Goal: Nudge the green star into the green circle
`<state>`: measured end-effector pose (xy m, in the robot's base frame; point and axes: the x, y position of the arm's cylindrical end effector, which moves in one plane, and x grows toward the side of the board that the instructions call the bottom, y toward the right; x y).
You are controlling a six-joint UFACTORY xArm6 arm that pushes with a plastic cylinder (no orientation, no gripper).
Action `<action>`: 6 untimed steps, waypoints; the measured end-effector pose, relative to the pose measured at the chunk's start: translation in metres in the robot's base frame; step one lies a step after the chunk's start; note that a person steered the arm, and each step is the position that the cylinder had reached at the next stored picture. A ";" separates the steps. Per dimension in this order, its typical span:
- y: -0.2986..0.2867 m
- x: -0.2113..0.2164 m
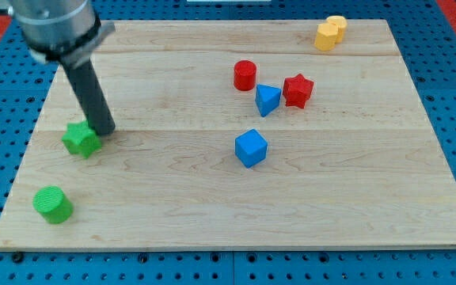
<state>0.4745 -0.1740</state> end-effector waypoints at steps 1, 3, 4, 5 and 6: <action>0.015 0.010; -0.049 -0.031; -0.063 -0.008; -0.042 0.032; -0.005 0.045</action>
